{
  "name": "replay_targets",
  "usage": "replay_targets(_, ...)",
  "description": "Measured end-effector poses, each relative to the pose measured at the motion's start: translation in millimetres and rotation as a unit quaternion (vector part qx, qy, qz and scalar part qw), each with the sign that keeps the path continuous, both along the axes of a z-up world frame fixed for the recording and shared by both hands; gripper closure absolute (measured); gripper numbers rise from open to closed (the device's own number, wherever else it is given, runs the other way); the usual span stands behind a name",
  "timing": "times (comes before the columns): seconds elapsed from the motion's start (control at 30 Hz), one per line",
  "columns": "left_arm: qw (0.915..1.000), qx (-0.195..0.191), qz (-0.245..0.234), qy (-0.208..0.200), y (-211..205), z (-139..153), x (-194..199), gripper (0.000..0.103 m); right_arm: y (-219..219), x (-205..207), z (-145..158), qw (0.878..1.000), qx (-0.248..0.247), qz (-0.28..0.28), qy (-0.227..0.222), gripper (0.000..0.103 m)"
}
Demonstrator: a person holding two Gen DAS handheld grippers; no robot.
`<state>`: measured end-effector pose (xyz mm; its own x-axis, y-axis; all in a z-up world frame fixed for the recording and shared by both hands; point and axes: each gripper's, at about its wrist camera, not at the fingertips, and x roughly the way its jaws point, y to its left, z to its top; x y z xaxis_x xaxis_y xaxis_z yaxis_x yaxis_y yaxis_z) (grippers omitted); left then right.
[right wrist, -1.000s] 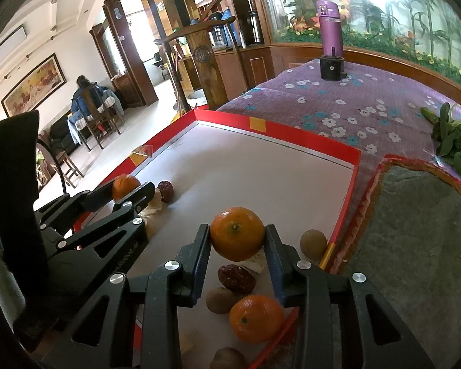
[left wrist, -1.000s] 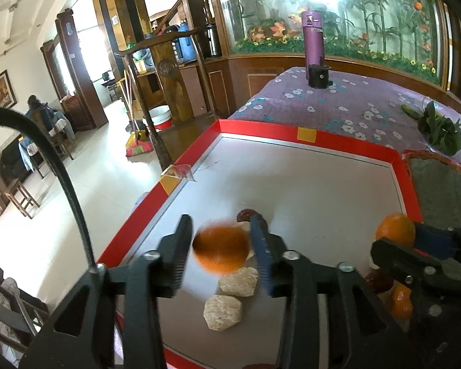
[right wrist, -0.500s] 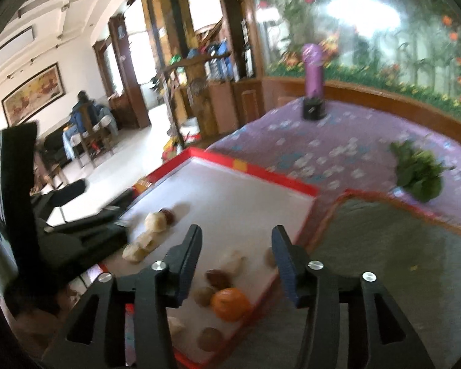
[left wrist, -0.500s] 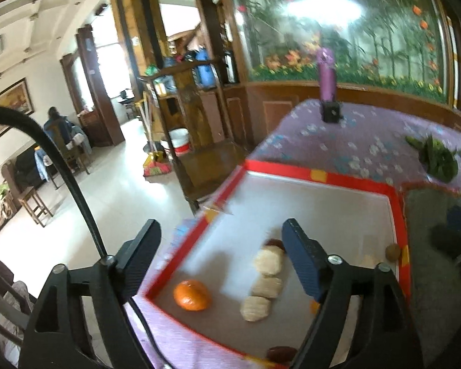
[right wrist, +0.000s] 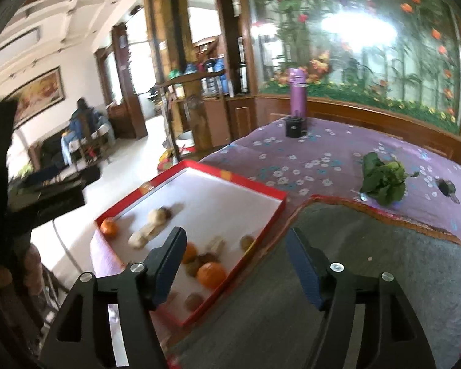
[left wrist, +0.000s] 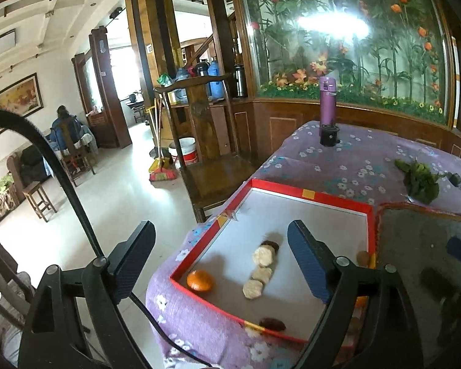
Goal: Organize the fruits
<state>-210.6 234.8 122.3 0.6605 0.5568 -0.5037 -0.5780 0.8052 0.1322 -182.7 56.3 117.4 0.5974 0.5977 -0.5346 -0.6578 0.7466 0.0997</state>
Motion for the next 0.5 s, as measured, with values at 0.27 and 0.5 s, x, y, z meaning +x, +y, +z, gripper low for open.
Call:
replay_targets(0.27,1.0,-0.002,-0.004,0.005,-26,11,-20,0.014,1,-41,0,0.999,-0.024,0.023,-0.026,0.028)
replay_targets(0.5,0.9995,0.024,-0.017,0.008,-46,16,-32,0.014,-13,-40,-2,1.0,-0.018,-0.003,-0.001,0.026)
